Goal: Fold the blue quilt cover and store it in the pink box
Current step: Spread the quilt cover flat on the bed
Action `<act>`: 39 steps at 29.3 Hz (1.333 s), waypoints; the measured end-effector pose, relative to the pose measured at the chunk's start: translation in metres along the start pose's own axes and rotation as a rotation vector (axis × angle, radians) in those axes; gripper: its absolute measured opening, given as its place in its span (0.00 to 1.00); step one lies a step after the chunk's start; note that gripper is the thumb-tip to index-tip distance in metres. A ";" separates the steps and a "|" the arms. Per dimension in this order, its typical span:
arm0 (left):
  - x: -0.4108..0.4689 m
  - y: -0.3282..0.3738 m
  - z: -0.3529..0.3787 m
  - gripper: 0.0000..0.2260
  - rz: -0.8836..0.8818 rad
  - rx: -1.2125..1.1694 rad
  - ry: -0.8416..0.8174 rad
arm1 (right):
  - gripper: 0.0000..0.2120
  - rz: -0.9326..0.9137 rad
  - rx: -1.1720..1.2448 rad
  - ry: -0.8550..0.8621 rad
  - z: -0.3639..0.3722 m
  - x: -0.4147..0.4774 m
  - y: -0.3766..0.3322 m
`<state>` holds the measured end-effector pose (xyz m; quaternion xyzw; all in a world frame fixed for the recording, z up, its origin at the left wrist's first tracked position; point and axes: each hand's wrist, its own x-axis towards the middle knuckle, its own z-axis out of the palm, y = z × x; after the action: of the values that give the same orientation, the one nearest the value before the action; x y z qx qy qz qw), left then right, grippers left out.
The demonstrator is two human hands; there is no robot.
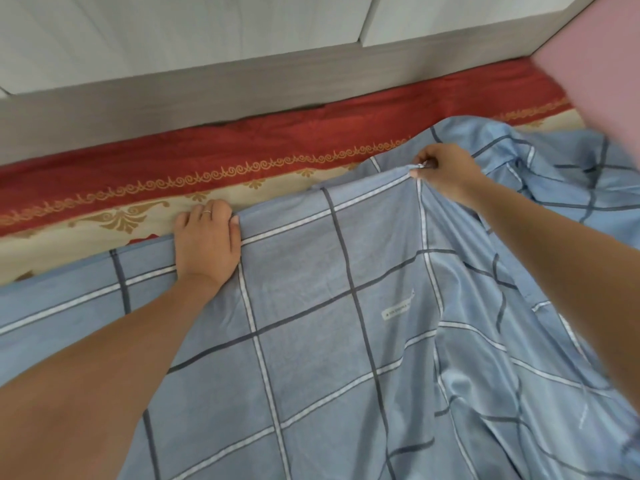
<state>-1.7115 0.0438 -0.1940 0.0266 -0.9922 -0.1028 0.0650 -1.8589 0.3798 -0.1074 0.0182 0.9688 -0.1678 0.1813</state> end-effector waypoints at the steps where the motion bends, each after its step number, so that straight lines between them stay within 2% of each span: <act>1: 0.000 0.000 0.000 0.10 0.001 0.000 0.002 | 0.05 0.000 0.027 0.015 -0.001 0.002 0.000; 5: 0.001 0.001 0.001 0.10 0.006 0.000 -0.004 | 0.07 -0.015 0.095 0.095 0.000 0.018 -0.002; 11: 0.002 -0.002 0.004 0.09 0.014 -0.003 -0.019 | 0.06 0.013 -0.016 0.165 0.011 0.038 -0.004; 15: 0.004 0.000 0.003 0.08 0.028 0.016 -0.033 | 0.09 -0.026 -0.045 0.201 0.024 0.045 0.002; 18: 0.005 0.000 0.002 0.08 0.033 0.030 -0.061 | 0.11 -0.077 -0.152 0.107 0.030 0.050 0.008; 22: 0.008 -0.001 0.001 0.09 0.027 0.026 -0.085 | 0.22 -0.164 -0.146 -0.020 0.018 0.055 0.006; 26: 0.004 -0.004 -0.002 0.08 0.018 0.024 -0.103 | 0.20 -0.084 -0.229 -0.254 0.006 0.060 0.002; 28: 0.004 -0.008 -0.003 0.08 0.006 0.013 -0.110 | 0.23 -0.045 -0.254 -0.299 0.001 0.059 -0.001; 35: 0.010 0.004 -0.002 0.10 0.010 0.012 -0.131 | 0.44 -0.039 -0.499 -0.103 -0.028 0.070 0.017; 39: 0.009 0.003 0.001 0.10 0.008 0.029 -0.108 | 0.46 0.083 -0.455 -0.081 -0.002 0.072 0.018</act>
<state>-1.7210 0.0463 -0.1931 0.0179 -0.9958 -0.0896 0.0115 -1.9251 0.3952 -0.1374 0.0101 0.9720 0.0617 0.2264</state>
